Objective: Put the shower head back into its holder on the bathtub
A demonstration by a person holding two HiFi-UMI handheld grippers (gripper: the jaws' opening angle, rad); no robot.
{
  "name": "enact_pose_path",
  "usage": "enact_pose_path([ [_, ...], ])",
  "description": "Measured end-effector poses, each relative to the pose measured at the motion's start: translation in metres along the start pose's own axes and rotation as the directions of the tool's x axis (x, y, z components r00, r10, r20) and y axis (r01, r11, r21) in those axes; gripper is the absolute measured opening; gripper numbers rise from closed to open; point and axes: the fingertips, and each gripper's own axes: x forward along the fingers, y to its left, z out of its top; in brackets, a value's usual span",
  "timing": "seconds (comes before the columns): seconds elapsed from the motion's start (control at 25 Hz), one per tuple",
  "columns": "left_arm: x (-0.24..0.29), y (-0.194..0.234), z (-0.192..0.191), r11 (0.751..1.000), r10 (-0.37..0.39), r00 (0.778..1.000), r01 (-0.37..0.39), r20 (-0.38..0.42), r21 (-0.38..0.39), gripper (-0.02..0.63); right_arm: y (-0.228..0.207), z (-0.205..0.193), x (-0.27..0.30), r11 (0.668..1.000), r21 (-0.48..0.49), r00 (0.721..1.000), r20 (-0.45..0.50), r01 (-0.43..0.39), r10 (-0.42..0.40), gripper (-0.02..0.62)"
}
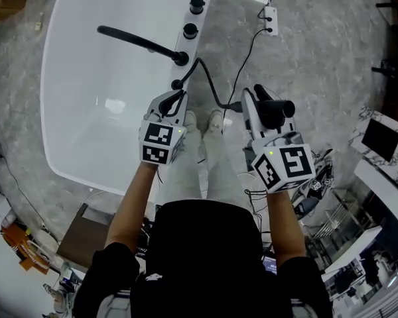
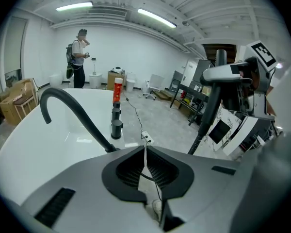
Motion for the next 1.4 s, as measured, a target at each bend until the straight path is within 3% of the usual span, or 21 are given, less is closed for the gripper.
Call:
enact_pose_path([
  [0.2, 0.03, 0.006, -0.017, 1.0, -0.008, 1.0, 0.008, -0.024, -0.014, 0.015, -0.012, -0.021, 0.008, 1.0, 0.023, 1.0, -0.009, 0.0, 0.001, 0.104],
  [0.36, 0.054, 0.013, -0.036, 1.0, -0.004, 0.998, 0.006, -0.06, 0.022, 0.022, -0.022, -0.036, 0.015, 0.999, 0.036, 1.0, -0.014, 0.001, -0.001, 0.104],
  [0.48, 0.072, 0.017, -0.047, 0.999, -0.012, 0.996, 0.016, -0.092, 0.039, 0.094, -0.03, -0.048, 0.019, 0.999, 0.051, 1.0, -0.018, 0.005, -0.004, 0.104],
  [0.76, 0.12, 0.035, -0.06, 0.984, 0.082, 0.978, -0.049, -0.191, 0.171, 0.144, -0.042, -0.068, 0.028, 0.998, 0.062, 0.999, -0.042, -0.001, 0.003, 0.104],
  [0.96, 0.147, 0.036, -0.07, 0.979, 0.077, 0.972, -0.03, -0.224, 0.203, 0.152, -0.045, -0.079, 0.036, 0.997, 0.081, 0.999, -0.049, -0.009, 0.013, 0.104],
  [1.16, 0.164, 0.041, -0.078, 0.959, 0.117, 0.959, -0.042, -0.258, 0.279, 0.146, -0.048, -0.084, 0.041, 0.995, 0.094, 0.998, -0.052, -0.021, 0.026, 0.104],
  [1.4, 0.177, 0.053, -0.097, 0.919, 0.216, 0.93, -0.091, -0.297, 0.383, 0.135, -0.054, -0.092, 0.045, 0.995, 0.098, 0.997, -0.065, -0.031, 0.037, 0.104],
])
